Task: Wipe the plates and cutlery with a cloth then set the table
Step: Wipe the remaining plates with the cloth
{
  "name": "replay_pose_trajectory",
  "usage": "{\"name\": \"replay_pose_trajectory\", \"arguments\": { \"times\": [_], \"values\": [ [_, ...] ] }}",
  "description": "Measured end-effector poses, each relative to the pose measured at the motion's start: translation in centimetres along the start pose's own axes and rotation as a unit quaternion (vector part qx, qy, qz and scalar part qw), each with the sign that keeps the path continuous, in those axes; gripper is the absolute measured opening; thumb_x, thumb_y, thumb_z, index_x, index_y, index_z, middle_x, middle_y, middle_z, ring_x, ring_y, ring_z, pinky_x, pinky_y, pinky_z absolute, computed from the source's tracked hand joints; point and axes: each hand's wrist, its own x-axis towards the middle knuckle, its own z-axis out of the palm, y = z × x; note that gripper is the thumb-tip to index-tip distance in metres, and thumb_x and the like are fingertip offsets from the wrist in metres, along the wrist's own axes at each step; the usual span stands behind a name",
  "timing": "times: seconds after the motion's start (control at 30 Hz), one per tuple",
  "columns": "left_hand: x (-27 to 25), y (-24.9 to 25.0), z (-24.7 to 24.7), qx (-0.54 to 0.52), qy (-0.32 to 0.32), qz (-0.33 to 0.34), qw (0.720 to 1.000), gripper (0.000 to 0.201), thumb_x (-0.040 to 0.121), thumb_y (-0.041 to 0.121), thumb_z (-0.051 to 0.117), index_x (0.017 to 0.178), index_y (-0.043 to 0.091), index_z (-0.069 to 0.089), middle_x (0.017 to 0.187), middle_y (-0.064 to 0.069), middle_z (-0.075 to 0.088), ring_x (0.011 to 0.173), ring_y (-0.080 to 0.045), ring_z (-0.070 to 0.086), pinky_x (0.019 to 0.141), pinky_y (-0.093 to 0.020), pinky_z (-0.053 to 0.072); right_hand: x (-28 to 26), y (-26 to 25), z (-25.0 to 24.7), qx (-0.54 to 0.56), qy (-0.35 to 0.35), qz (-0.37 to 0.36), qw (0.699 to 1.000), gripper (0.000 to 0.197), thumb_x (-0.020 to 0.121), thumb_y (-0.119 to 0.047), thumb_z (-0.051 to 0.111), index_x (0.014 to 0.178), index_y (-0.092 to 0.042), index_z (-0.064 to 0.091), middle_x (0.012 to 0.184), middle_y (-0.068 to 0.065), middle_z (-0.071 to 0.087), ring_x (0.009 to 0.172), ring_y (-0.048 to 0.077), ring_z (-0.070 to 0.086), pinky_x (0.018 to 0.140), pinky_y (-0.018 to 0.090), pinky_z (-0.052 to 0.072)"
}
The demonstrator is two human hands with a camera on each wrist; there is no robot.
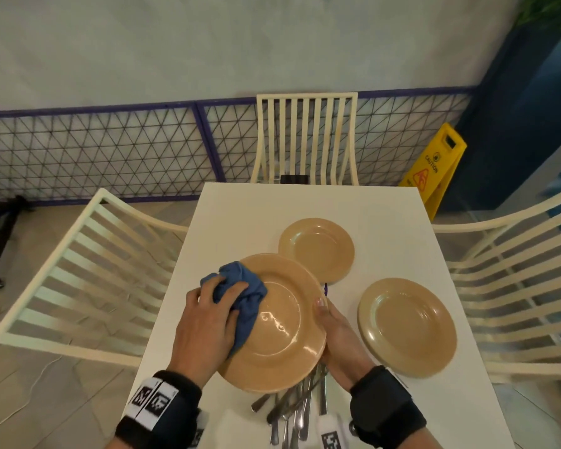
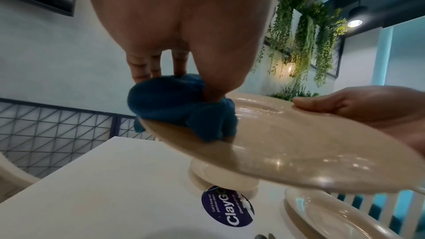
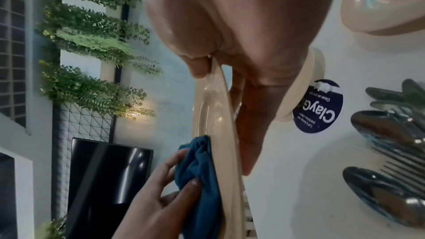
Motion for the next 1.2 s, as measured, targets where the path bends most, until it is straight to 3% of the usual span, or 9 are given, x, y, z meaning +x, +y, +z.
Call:
{"name": "replay_pose_trajectory", "arguments": {
  "times": [0.07,0.17,0.33,0.47,0.57,0.73,0.93,1.07,1.2],
  "values": [
    [1.3,1.0,0.1,-0.021,0.009,-0.017,1.000,0.058,0.093,0.020,0.060,0.143,0.039,0.038,0.151,0.003,0.028,0.126,-0.026,0.038,0.076,-0.035,0.053,-0.1,-0.1,0.6,-0.009,-0.014,-0.005,1.000,0.040,0.106,-0.037,0.037,0.144,-0.026,0.048,0.134,0.003,0.065,0.126,0.023,0.059,0.111,0.051,0.042],
    [2.7,4.0,0.2,-0.031,0.010,-0.029,0.999,0.064,0.099,0.023,0.051,0.154,0.037,0.022,0.159,-0.005,0.020,0.133,-0.031,0.035,0.092,-0.040,0.048,0.1,-0.7,1.8,-0.017,-0.023,-0.006,1.000,0.038,0.107,-0.034,0.037,0.140,-0.023,0.053,0.130,0.005,0.067,0.122,0.024,0.062,0.109,0.050,0.045],
    [2.0,9.3,0.9,-0.087,0.018,0.088,0.992,0.070,0.101,0.028,0.046,0.158,0.032,0.007,0.165,-0.001,0.017,0.130,-0.025,0.034,0.106,-0.037,0.041,0.8,-2.5,2.0,0.020,-0.015,-0.034,0.999,0.040,0.108,-0.031,0.032,0.140,-0.017,0.052,0.133,0.010,0.065,0.124,0.024,0.061,0.107,0.045,0.047],
    [-0.7,9.7,1.6,-0.021,0.028,0.152,0.988,0.053,0.101,0.038,0.039,0.153,0.028,0.034,0.142,0.006,0.054,0.114,-0.023,0.049,0.093,-0.038,0.047,1.1,-4.0,-0.2,0.048,0.030,-0.028,0.998,0.046,0.107,-0.038,0.033,0.138,-0.010,0.052,0.127,0.016,0.068,0.119,0.031,0.065,0.108,0.050,0.046],
    [-2.5,6.5,2.1,0.074,0.027,0.181,0.980,0.047,0.094,0.039,0.046,0.140,0.029,0.051,0.136,0.005,0.057,0.133,-0.033,0.045,0.103,-0.047,0.040,0.9,-4.4,-1.6,0.023,0.048,-0.029,0.998,0.044,0.106,-0.044,0.034,0.140,-0.022,0.051,0.127,0.009,0.069,0.117,0.028,0.066,0.106,0.053,0.046],
    [0.6,1.3,1.2,0.151,0.014,0.123,0.981,0.058,0.093,0.029,0.042,0.149,0.011,0.035,0.160,-0.016,0.030,0.150,-0.043,0.015,0.116,-0.059,0.028,0.4,-4.6,-1.1,-0.019,0.033,-0.036,0.999,0.040,0.106,-0.044,0.033,0.138,-0.029,0.051,0.124,0.003,0.071,0.114,0.025,0.068,0.100,0.052,0.051],
    [4.6,7.1,0.5,0.024,0.037,0.079,0.996,0.065,0.099,0.038,0.024,0.158,0.018,0.004,0.166,-0.010,-0.004,0.152,-0.031,-0.014,0.125,-0.052,0.003,0.6,-4.3,1.7,-0.024,0.001,-0.039,0.999,0.039,0.107,-0.038,0.033,0.136,-0.023,0.054,0.124,0.005,0.071,0.115,0.022,0.067,0.096,0.039,0.056],
    [2.1,11.7,1.6,0.050,0.057,0.227,0.971,0.056,0.096,0.024,0.037,0.149,0.007,0.038,0.159,-0.009,0.021,0.152,-0.037,0.011,0.118,-0.060,0.026,1.3,-5.4,1.2,-0.009,0.039,-0.065,0.997,0.041,0.107,-0.035,0.034,0.131,-0.014,0.059,0.123,0.008,0.071,0.117,0.023,0.066,0.099,0.041,0.051],
    [-1.1,9.3,2.9,0.041,0.069,0.282,0.956,0.052,0.091,0.027,0.050,0.142,0.018,0.044,0.149,-0.004,0.036,0.143,-0.029,0.028,0.116,-0.047,0.032,1.0,-6.8,-1.9,-0.006,0.094,-0.069,0.993,0.040,0.104,-0.044,0.037,0.126,-0.022,0.062,0.117,0.010,0.073,0.110,0.031,0.069,0.092,0.051,0.054]
  ]
}}
